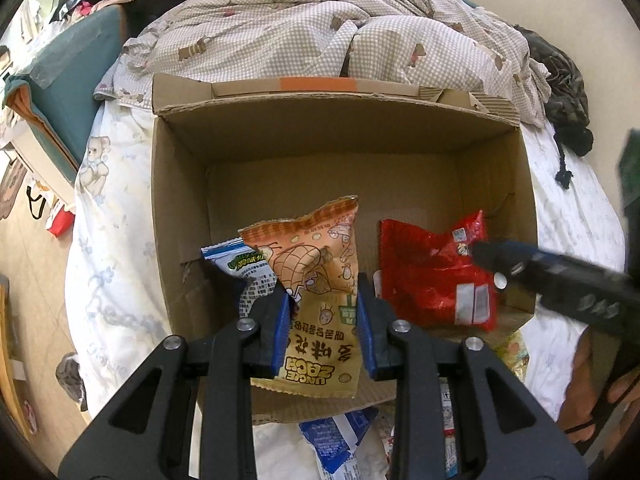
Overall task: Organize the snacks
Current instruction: 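Lower the orange bag into the box with left gripper while right lowers red packet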
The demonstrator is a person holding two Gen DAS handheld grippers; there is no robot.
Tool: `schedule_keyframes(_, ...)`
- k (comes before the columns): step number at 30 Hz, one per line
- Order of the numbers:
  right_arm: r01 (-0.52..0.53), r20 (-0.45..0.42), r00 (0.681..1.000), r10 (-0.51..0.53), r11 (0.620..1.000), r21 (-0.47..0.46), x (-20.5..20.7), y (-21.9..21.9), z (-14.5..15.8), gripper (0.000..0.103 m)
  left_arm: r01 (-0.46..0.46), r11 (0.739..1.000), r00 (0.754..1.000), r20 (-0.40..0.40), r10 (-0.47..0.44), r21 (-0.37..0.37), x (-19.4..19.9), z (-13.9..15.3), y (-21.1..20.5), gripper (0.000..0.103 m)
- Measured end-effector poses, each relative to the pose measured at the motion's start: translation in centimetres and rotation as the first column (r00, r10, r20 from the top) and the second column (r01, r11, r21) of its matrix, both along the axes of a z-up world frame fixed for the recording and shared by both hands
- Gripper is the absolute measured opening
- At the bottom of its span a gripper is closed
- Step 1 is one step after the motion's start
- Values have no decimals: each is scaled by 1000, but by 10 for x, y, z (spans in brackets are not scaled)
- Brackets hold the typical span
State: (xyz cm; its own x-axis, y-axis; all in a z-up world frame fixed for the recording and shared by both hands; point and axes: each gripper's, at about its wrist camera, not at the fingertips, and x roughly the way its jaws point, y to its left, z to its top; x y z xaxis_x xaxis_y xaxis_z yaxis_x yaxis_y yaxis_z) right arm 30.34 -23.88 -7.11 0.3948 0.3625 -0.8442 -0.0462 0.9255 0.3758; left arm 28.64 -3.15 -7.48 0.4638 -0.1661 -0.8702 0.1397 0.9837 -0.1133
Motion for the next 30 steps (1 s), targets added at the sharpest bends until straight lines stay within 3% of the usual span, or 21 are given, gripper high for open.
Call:
schedule_keyframes(5, 54, 64, 996, -56, 998, 22, -4, -20, 22, 64, 1, 1000, 1000, 6, -1, -9, -2, 2, 1, 27)
schedule_keyframes(13, 66, 36, 997, -68, 996, 55, -1, -20, 18, 64, 42, 998, 999, -11, -42, -52, -3, 0, -7, 32)
schedule_keyframes(16, 47, 34, 998, -49, 998, 52, -3, -15, 17, 64, 40, 999, 998, 43, -39, -25, -7, 6, -11, 54)
schedule_keyframes(18, 32, 35, 999, -34, 999, 43, -6, -11, 16, 64, 39, 999, 997, 74, -38, -12, -10, 11, -11, 84)
schedule_keyframes(19, 26, 35, 999, -28, 999, 39, -8, -11, 16, 64, 34, 999, 996, 84, -33, -5, -11, 14, -11, 88)
schedule_keyframes(30, -15, 53, 999, 13, 1000, 24, -30, -8, 30, 64, -20, 1000, 995, 95, 20, -6, -25, 21, 8, 91)
